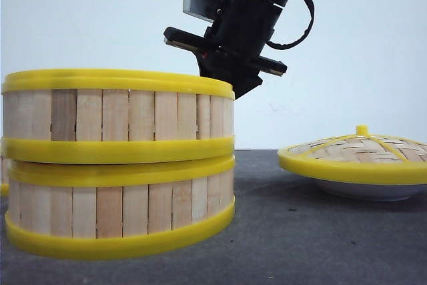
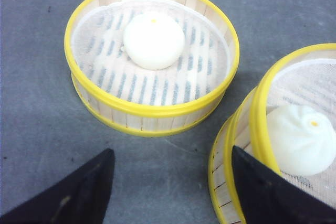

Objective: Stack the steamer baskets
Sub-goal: 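Lower the basket onto the nearest basket and release with the right gripper, then grasp the rim of the remaining basket with the left gripper and lift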

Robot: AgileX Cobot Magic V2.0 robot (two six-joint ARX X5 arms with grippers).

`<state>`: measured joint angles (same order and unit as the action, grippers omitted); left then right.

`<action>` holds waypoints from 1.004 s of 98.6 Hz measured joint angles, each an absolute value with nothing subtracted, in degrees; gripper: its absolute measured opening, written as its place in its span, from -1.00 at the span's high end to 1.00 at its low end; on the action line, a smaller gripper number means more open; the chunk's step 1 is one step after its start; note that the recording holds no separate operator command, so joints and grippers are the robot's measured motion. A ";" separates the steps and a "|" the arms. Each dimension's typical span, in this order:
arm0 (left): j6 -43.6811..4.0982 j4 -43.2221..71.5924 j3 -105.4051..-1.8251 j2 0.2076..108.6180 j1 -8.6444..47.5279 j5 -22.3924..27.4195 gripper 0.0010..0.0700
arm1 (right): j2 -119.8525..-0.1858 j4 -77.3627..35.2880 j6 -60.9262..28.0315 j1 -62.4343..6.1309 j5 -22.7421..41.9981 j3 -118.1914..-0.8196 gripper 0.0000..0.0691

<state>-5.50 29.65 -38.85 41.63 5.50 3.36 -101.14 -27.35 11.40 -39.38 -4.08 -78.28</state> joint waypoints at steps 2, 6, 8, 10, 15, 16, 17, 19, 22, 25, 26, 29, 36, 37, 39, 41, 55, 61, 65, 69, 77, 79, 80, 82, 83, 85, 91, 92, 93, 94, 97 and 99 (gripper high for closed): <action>-5.50 29.67 -38.85 41.63 5.50 3.36 -0.21 | -101.16 -27.29 11.40 -39.38 -4.08 -78.28 0.93; -5.50 29.65 -38.85 41.63 5.50 3.36 -0.21 | -101.21 -27.16 11.42 -39.38 -4.08 -78.30 0.93; -5.50 29.67 -38.85 41.63 5.50 3.36 -0.21 | -101.23 -27.14 11.42 -39.38 -4.05 -78.30 0.93; -5.50 29.67 -38.85 41.63 5.50 3.36 -0.21 | -101.25 -27.11 11.42 -39.38 -4.03 -78.30 0.93; -5.50 29.67 -38.85 41.63 5.50 3.36 -0.21 | -101.27 -27.11 11.42 -39.38 -3.81 -78.35 0.93; -5.50 29.67 -38.85 41.63 5.50 3.36 -0.21 | -101.30 -27.11 11.40 -39.38 -3.73 -78.35 0.93; -5.50 29.67 -38.85 41.63 5.50 3.36 -0.21 | -101.30 -27.11 11.42 -39.38 -3.62 -78.35 0.93; -5.50 29.67 -38.85 41.63 5.50 3.36 -0.21 | -101.30 -27.11 11.42 -39.38 -3.36 -78.37 0.93; -5.50 29.67 -38.85 41.63 5.50 3.36 -0.21 | -101.30 -27.11 11.44 -39.38 -3.01 -78.37 0.93; -5.50 29.67 -38.85 41.63 5.50 3.36 -0.21 | -101.30 -27.11 11.44 -39.38 -2.76 -78.37 0.93; -5.50 29.67 -38.85 41.63 5.50 3.36 -0.21 | -101.30 -27.14 11.44 -39.38 -2.70 -78.37 0.93; -5.50 29.67 -38.85 41.63 5.50 3.36 -0.21 | -101.30 -27.16 11.44 -39.40 -2.42 -78.37 0.93; -5.50 29.67 -38.85 41.63 5.50 3.36 -0.21 | -101.30 -27.27 11.44 -39.44 -2.11 -78.39 0.93; -5.50 29.67 -38.85 41.63 5.50 3.36 -0.21 | -101.30 -27.29 11.44 -39.44 -1.98 -78.39 0.93; -5.50 29.67 -38.85 41.63 5.50 3.36 -0.21 | -101.30 -27.35 11.46 -39.44 -1.83 -78.39 0.93; -5.50 29.67 -38.85 41.63 5.50 3.36 -0.21 | -101.30 -27.40 11.46 -39.44 -1.67 -78.39 0.93; -5.50 29.67 -38.85 41.63 5.50 3.36 -0.21 | -101.30 -27.62 11.49 -39.55 -1.32 -78.50 0.93; -5.50 29.69 -38.85 41.63 5.50 3.36 -0.21 | -101.30 -27.62 11.49 -39.59 -1.30 -78.50 0.93; -5.50 29.67 -38.85 41.63 5.50 3.36 -0.21 | -101.30 -27.62 11.49 -39.62 -1.30 -78.50 0.93; -5.50 29.67 -38.85 41.63 5.50 3.36 -0.21 | -101.30 -27.62 11.49 -39.59 -1.30 -78.50 0.93; -5.50 29.67 -38.85 41.63 5.50 3.36 -0.21 | -101.30 -27.68 11.49 -39.59 -1.32 -78.50 0.93; -5.50 29.67 -38.85 41.63 5.50 3.36 -0.21 | -101.30 -27.73 11.46 -39.59 -1.32 -78.52 0.93; -5.50 29.67 -38.85 41.63 5.50 3.36 -0.21 | -101.30 -27.75 11.46 -39.59 -1.32 -78.52 0.93; -5.50 29.67 -38.85 41.63 5.50 3.36 -0.21 | -101.30 -27.77 11.49 -39.59 -1.32 -78.52 0.93; -5.50 29.67 -38.85 41.63 5.50 3.36 -0.21 | -101.30 -27.81 11.46 -39.59 -1.30 -78.54 0.93; -5.50 29.67 -38.85 41.63 5.50 3.36 -0.21 | -101.30 -27.88 11.46 -39.59 -1.30 -78.56 0.93; -5.50 29.67 -38.85 41.63 5.50 3.36 -0.21 | -101.30 -28.01 11.46 -39.59 -1.32 -78.61 0.93; -5.50 29.67 -38.85 41.63 5.50 3.36 -0.21 | -101.30 -28.03 11.46 -39.59 -1.30 -78.61 0.93; -5.50 29.67 -38.85 41.63 5.50 3.36 -0.21 | -101.30 -28.03 11.46 -39.59 -1.30 -78.61 0.93; -5.50 29.67 -38.85 41.63 5.50 3.36 -0.21 | -101.30 -28.05 11.46 -39.59 -1.32 -78.61 0.93; -5.50 29.67 -38.85 41.63 5.50 3.36 -0.21 | -101.30 -28.10 11.46 -39.59 -1.30 -78.61 0.93; -5.50 29.67 -38.85 41.63 5.50 3.36 -0.21 | -101.30 -28.14 11.46 -39.59 -1.32 -78.61 0.92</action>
<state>-5.50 29.67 -38.85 41.63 5.50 3.36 -101.30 -28.14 11.46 -39.59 -1.32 -78.61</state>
